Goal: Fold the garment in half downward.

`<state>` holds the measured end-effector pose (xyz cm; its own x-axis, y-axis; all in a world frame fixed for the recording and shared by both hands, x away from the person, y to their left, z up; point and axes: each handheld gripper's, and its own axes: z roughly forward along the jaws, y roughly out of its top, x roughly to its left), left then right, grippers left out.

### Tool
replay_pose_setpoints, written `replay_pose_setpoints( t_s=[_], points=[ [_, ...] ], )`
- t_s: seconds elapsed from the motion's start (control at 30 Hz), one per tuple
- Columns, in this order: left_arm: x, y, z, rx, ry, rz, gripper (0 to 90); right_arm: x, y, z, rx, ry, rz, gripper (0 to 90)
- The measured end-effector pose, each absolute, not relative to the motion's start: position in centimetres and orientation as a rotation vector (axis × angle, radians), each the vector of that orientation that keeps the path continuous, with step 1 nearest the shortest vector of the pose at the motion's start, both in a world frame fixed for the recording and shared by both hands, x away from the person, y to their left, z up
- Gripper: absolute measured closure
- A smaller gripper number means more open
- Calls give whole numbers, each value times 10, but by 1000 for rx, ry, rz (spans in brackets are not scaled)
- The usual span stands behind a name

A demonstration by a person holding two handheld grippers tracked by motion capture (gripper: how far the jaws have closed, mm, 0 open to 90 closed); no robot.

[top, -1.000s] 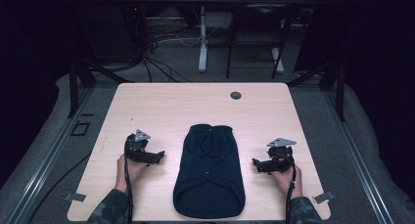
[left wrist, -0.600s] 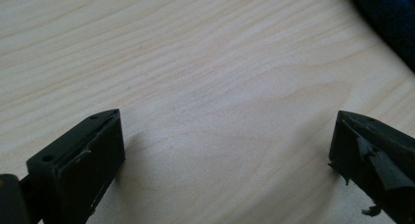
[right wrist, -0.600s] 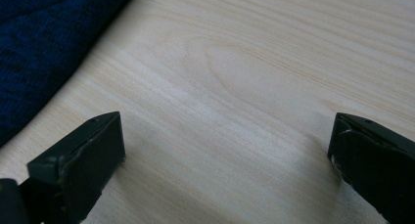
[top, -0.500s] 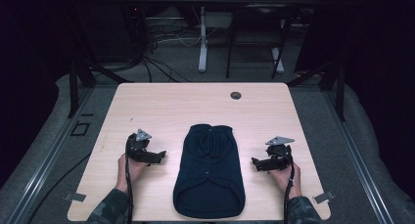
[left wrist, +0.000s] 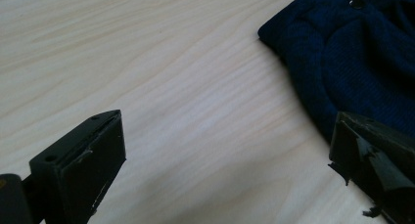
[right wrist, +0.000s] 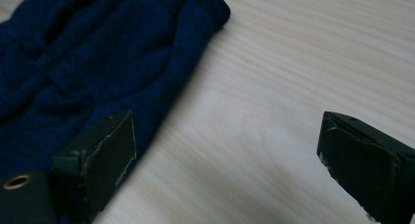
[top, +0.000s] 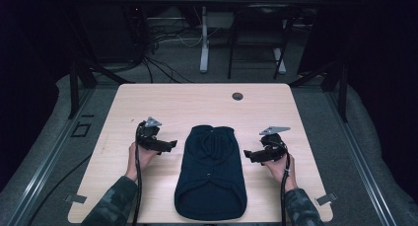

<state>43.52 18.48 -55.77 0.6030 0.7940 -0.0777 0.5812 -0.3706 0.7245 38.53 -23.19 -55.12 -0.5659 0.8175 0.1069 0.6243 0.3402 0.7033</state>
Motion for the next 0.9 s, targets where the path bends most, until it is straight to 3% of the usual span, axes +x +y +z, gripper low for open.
replay_pose_setpoints(
  t_s=[0.43, 0.9],
  points=[
    [467, 131, -556, 2169, 1034, 270, 6, 430, -192, -540, 1320, 2425, 1076, 83],
    [485, 95, -568, 2235, 1026, 214, 16, 472, -156, -561, 1415, 2459, 978, 181]
  ],
)
